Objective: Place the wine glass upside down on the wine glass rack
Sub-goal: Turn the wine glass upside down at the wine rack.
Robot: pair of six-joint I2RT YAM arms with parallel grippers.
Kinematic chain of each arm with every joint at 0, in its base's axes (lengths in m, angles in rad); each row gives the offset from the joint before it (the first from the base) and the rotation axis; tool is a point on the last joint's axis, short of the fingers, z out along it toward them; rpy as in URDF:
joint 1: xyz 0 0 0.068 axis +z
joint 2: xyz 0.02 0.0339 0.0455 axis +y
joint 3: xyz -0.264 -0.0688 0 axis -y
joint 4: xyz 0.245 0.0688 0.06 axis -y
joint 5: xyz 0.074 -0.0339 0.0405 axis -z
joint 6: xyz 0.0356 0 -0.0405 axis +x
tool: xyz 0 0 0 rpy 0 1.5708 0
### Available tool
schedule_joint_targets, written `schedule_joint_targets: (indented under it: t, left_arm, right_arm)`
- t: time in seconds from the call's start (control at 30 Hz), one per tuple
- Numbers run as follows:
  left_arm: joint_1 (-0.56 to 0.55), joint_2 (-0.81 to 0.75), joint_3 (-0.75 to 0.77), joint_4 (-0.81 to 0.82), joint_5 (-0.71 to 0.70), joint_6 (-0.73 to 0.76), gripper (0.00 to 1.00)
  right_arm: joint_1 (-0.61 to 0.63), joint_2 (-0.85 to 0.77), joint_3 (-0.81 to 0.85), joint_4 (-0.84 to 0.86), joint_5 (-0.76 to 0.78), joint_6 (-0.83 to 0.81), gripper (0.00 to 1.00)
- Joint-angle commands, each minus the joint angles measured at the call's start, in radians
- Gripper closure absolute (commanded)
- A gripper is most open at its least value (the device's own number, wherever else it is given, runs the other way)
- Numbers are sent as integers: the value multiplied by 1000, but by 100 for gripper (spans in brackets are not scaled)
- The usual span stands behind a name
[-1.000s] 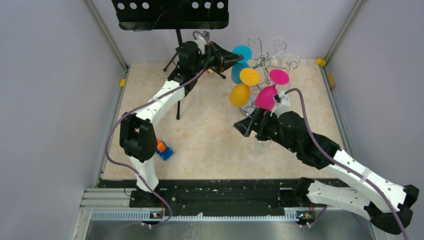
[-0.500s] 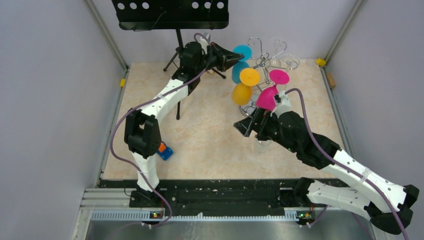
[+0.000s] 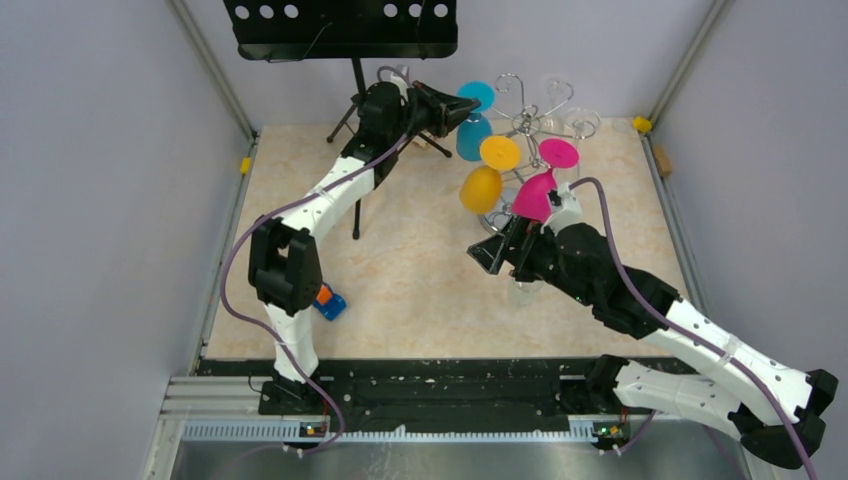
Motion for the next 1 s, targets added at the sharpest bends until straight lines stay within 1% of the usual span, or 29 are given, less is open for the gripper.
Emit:
schedule_joint_targets:
  t: [0.0, 0.23, 0.4, 0.6, 0.97]
  left_arm:
    - [7, -2, 34, 42, -43, -32, 100]
    - [11, -33, 0, 42, -71, -18, 100]
    - [15, -87, -53, 24, -114, 21, 100]
    - [17, -127, -66, -5, -132, 87, 100]
    - [17, -168, -117, 7, -90, 86, 100]
  right_arm:
    - [-7, -12, 0, 27, 18, -19, 3]
    - [-7, -14, 4, 22, 23, -22, 3]
    - [-6, -12, 5, 22, 23, -24, 3]
    - [-7, -12, 4, 25, 19, -24, 3]
    - [-6, -11, 6, 31, 14, -20, 3]
